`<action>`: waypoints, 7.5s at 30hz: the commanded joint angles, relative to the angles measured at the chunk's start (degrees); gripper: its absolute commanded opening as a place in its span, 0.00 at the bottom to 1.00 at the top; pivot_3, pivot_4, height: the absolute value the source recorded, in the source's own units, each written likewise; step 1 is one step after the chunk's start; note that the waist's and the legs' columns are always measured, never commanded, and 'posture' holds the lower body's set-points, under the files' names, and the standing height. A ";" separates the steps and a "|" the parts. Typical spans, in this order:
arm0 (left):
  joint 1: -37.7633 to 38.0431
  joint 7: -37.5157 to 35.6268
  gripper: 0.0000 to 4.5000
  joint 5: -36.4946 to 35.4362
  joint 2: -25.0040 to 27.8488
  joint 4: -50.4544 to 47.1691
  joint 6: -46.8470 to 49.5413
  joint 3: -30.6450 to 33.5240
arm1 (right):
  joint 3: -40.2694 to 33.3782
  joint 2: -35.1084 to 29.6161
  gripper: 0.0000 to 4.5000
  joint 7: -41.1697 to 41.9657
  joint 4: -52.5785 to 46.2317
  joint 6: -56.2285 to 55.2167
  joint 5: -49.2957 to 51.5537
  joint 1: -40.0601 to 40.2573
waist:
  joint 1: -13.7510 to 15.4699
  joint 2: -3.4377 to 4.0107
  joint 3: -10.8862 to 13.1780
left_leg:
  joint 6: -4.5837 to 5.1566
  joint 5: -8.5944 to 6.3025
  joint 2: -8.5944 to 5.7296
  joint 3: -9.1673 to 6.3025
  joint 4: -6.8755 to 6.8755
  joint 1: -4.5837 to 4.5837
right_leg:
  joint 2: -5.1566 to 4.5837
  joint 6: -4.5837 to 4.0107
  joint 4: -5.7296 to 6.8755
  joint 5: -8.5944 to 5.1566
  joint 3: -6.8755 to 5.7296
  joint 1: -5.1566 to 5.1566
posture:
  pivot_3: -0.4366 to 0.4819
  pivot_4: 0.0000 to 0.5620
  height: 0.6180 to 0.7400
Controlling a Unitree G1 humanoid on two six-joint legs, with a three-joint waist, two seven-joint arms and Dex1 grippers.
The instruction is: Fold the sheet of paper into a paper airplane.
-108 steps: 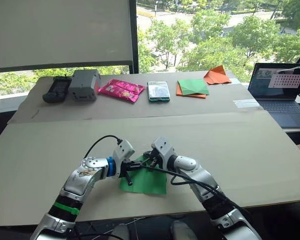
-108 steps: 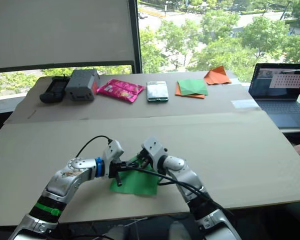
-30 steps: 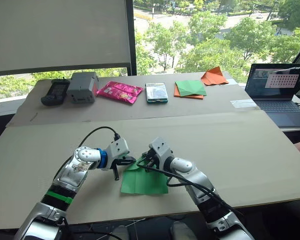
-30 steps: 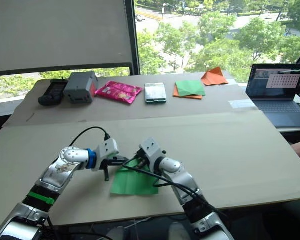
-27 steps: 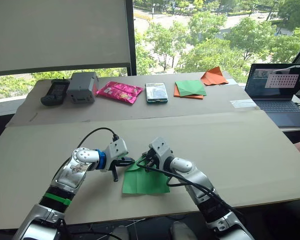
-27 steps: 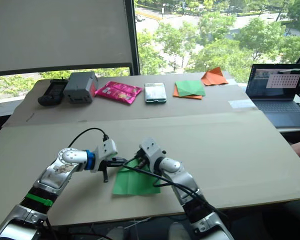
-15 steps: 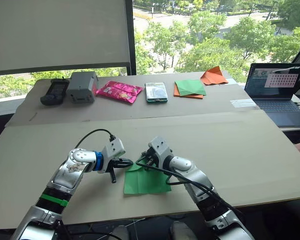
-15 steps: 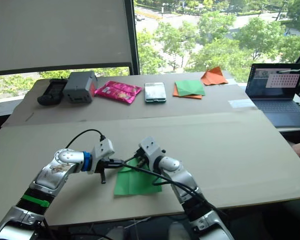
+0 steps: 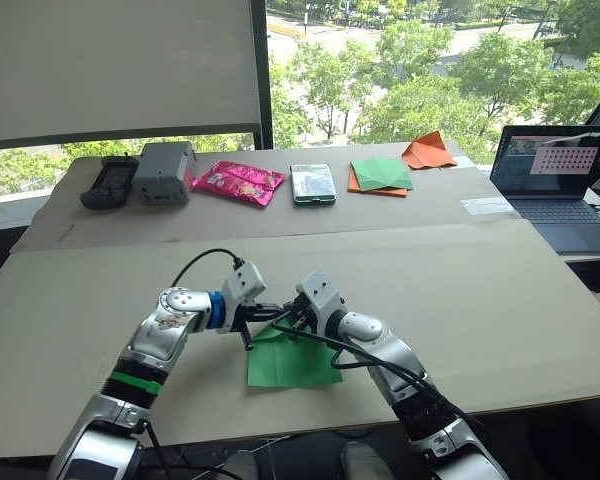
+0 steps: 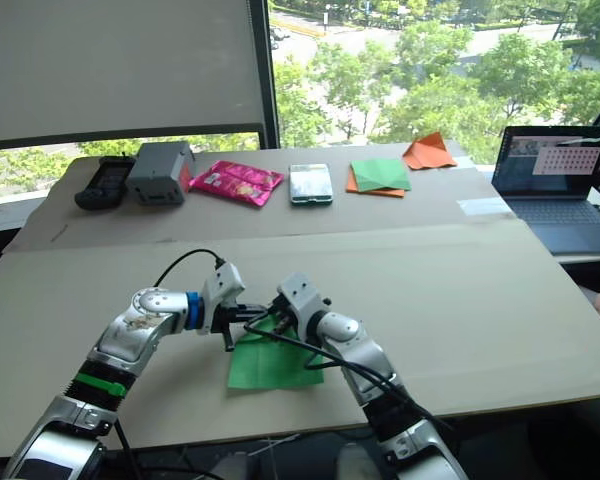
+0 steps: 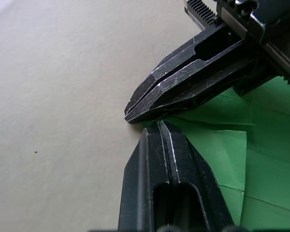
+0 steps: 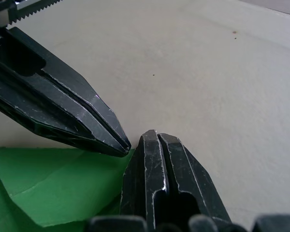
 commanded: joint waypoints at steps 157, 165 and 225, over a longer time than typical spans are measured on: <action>4.18 -6.08 0.00 2.59 3.51 2.95 -9.39 -4.06 | -6.94 -21.59 0.00 4.03 -40.60 8.00 21.88 39.59 | 2.69 -0.25 0.00 | -0.36 -0.23 0.03 0.10 0.20 -0.35 | -0.26 -0.05 -0.90 -0.06 -0.19 -0.25 | 0.48 0.27 0.93; 3.81 -6.16 0.00 2.45 3.95 2.80 -9.01 -3.87 | -9.39 -16.54 0.00 2.88 -36.70 -2.42 20.53 40.69 | 2.59 -0.25 -0.11 | -0.37 -0.23 0.04 0.10 0.20 -0.33 | -0.26 -0.05 -0.90 -0.07 -0.18 -0.25 | 0.48 0.27 0.93; 3.84 -5.72 0.00 -0.42 8.43 -3.09 -2.96 1.82 | 1.47 -3.85 0.00 6.23 -6.82 -4.11 8.69 9.08 | 1.19 -0.02 -0.40 | 0.10 0.05 0.02 0.04 0.13 -0.10 | -0.05 -0.05 0.15 -0.06 -0.03 -0.30 | 0.48 0.27 0.93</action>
